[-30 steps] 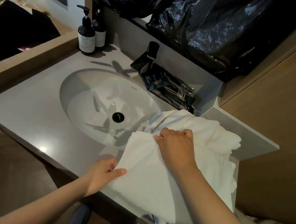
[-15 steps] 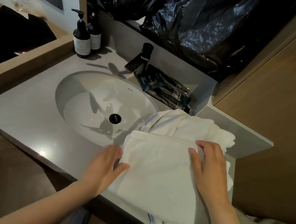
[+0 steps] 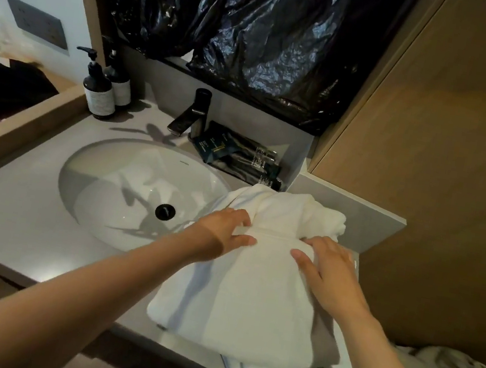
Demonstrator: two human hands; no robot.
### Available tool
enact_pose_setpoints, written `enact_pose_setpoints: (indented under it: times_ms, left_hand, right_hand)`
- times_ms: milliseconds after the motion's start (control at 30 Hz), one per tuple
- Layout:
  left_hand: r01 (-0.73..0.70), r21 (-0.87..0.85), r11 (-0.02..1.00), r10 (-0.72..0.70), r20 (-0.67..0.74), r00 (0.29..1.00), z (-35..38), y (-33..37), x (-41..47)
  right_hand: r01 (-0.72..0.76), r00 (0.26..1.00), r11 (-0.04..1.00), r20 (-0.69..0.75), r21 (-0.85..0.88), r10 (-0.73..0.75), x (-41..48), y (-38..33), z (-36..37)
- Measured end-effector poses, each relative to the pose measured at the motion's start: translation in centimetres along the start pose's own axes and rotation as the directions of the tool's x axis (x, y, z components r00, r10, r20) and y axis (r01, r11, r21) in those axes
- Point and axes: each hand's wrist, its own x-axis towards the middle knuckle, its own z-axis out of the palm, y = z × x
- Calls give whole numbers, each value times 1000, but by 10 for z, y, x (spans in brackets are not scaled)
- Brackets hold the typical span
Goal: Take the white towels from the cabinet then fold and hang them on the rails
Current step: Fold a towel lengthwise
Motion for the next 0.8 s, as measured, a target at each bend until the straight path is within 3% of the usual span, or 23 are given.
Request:
enact_pose_setpoints:
  times_ms: [133, 300, 433, 567, 667, 800]
  left_hand:
    - [-157, 35, 987, 158, -36, 987, -21, 7, -2]
    - [-326, 110, 939, 343, -232, 910, -80, 42, -5]
    - [-359, 228, 905, 424, -412, 807, -147, 87, -8]
    - [-346, 328, 879, 472, -498, 727, -178, 104, -10]
    - [-328, 332, 884, 456, -460, 762, -163, 94, -19]
    - [-344, 278, 897, 425, -324, 845, -121, 68, -37]
  right_hand:
    - [15, 1000, 1000, -12, -2, -15, -10, 11, -21]
    - [71, 959, 995, -269, -64, -86, -8, 5, -70]
    - [221, 829, 963, -490, -155, -269, 5, -12, -130]
    - [310, 707, 923, -593, -228, -385, 12, -16, -160]
    - [322, 687, 912, -600, -253, -409, 5, -9, -144]
    - [321, 749, 935, -563, -153, -349, -21, 10, -95]
